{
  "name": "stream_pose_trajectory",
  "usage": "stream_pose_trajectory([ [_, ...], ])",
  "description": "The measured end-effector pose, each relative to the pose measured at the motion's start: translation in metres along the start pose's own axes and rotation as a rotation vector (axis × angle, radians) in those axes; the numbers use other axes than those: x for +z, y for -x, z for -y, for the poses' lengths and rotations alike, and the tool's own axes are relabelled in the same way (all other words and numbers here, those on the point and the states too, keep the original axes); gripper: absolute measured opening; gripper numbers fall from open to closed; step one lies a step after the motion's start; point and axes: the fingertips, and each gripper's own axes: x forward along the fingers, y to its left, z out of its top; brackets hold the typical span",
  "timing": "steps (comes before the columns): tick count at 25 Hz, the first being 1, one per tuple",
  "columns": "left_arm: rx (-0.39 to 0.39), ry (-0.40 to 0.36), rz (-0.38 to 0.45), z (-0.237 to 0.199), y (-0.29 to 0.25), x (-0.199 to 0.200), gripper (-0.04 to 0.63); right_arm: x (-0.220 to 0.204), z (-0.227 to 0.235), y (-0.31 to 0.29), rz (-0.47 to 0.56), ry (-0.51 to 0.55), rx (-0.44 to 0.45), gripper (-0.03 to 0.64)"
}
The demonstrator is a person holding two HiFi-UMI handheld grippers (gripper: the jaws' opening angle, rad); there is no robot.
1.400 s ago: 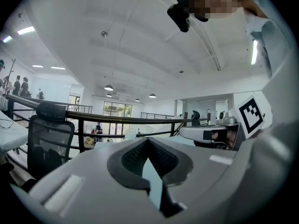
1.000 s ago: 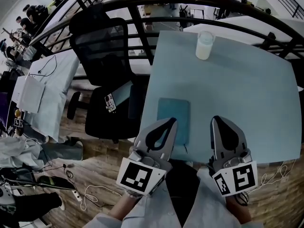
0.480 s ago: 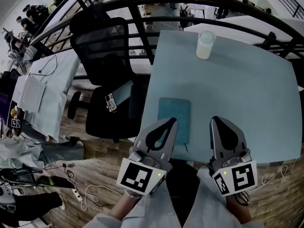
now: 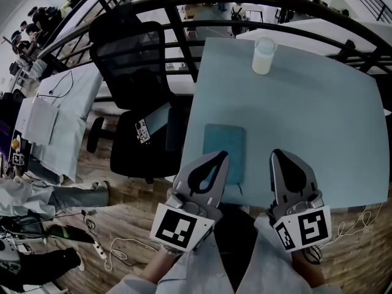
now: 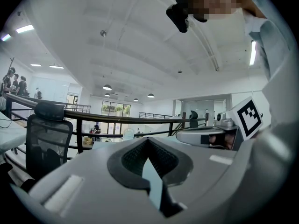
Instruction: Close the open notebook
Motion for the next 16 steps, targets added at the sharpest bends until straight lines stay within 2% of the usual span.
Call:
stream_pose_trajectory([
  [4,-0.004,0.041,-0.029,0.0050,0.0012,0.0007,0.003,0.0019,-0.0011,0.0021,-0.001,-0.001,0.002,0.002],
  [9,-0.008,0.047,-0.033,0.0054,0.0031,-0.0005,0.003,-0.0009,-0.0035,0.0029,-0.010,0.000,0.000,0.002],
  [13,-0.004,0.006,0.013,0.0022,0.0051,0.0015,0.003,-0.0037,-0.0056,0.0042,-0.018,0.000,0.002,0.002],
  [16,0.000,-0.010,0.017,0.0020,0.0074,-0.0010,0.003,-0.0043,-0.0072,0.0057,-0.020,0.001,0.006,0.002],
])
